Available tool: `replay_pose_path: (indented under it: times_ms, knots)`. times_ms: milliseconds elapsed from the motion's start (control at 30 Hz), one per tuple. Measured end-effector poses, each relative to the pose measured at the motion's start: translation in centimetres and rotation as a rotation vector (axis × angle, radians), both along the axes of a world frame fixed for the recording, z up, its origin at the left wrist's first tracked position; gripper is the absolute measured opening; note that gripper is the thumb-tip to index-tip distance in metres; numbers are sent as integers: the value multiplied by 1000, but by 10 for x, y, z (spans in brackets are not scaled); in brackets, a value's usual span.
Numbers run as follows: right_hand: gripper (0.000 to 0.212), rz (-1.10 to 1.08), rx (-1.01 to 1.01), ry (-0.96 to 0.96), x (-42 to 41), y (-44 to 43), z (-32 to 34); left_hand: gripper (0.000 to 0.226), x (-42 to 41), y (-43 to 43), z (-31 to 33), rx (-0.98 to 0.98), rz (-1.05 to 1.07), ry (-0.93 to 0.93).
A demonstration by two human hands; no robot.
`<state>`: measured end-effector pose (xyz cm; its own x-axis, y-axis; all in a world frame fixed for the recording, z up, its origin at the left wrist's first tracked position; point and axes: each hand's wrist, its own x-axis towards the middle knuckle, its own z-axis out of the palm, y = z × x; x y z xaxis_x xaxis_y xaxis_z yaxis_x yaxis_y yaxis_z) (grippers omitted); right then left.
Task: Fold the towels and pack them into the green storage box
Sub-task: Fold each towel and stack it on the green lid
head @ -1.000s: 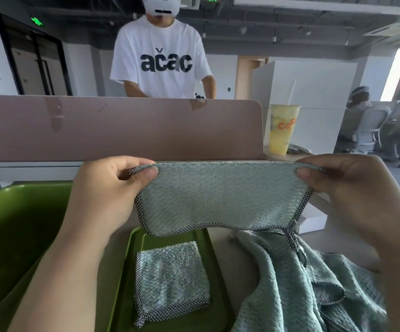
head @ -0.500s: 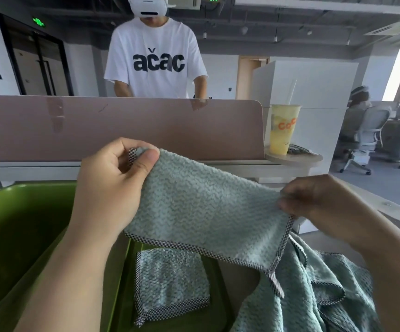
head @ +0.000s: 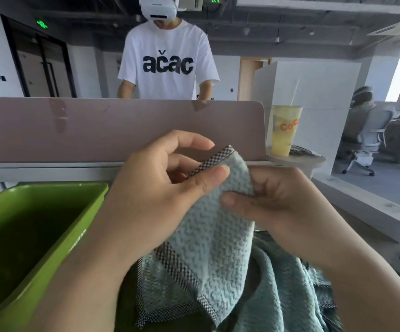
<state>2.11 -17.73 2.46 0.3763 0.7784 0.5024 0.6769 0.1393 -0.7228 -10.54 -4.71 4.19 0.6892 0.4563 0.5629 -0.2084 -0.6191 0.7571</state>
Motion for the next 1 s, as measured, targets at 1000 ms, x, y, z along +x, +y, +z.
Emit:
replay_pose_path:
  times_ms: [1000]
  knots:
    - [30, -208, 248, -80, -8, -20, 22, 46, -13, 7, 3, -47, -68, 90]
